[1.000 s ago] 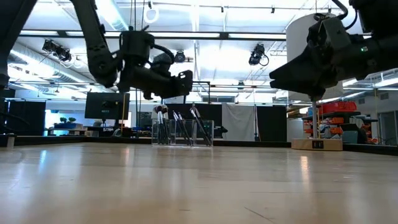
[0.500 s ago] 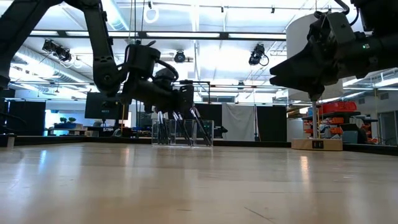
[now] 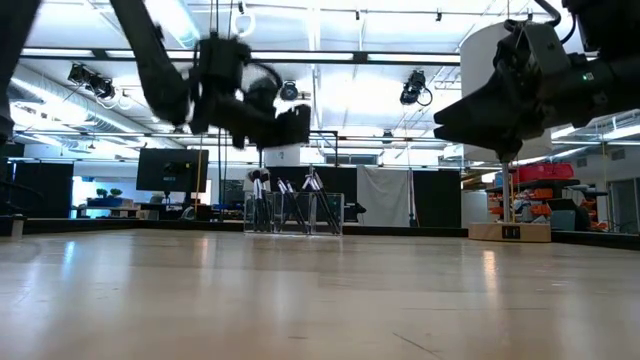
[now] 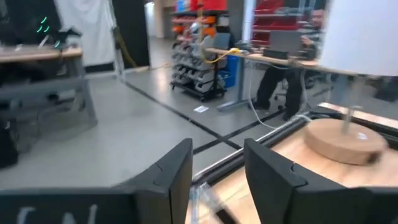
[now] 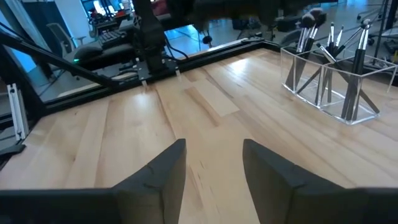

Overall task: Put items in baskets/containers
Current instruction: Return to Home Position

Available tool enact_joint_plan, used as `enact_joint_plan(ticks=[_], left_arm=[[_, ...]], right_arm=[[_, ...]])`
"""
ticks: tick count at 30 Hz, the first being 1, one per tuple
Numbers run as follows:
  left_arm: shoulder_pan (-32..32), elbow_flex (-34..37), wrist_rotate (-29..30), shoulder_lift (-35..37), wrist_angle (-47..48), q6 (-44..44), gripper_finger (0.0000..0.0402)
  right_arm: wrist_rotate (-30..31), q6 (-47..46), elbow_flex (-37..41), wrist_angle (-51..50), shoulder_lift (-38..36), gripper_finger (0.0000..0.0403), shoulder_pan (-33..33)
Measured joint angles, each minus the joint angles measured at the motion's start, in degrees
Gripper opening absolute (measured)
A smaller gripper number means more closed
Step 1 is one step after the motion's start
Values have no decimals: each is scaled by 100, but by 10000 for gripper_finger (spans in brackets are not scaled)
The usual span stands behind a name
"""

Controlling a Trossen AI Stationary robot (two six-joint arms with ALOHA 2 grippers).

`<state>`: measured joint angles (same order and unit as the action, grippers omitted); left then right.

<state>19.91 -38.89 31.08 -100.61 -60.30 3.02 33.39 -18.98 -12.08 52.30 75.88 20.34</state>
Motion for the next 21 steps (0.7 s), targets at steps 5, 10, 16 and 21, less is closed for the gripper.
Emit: enact_joint_plan(ticks=[5, 10, 16, 21], left_arm=[[-516, 0, -1, 1207, 1414, -679, 149], [-1055, 0, -93, 2368, 3759, -323, 132], [-1874, 0, -283, 3019, 5266, 544, 101], [-2514, 2, 43, 3008, 5320, 729, 79]], right_arm=[[-2, -180, -2, -236, 0, 160, 0], [-484, -522, -2, -739, 4, 160, 4], [-2078, 579, -2, -379, -217, 107, 201], [-2897, 636, -4, -870, -1302, 11, 75]])
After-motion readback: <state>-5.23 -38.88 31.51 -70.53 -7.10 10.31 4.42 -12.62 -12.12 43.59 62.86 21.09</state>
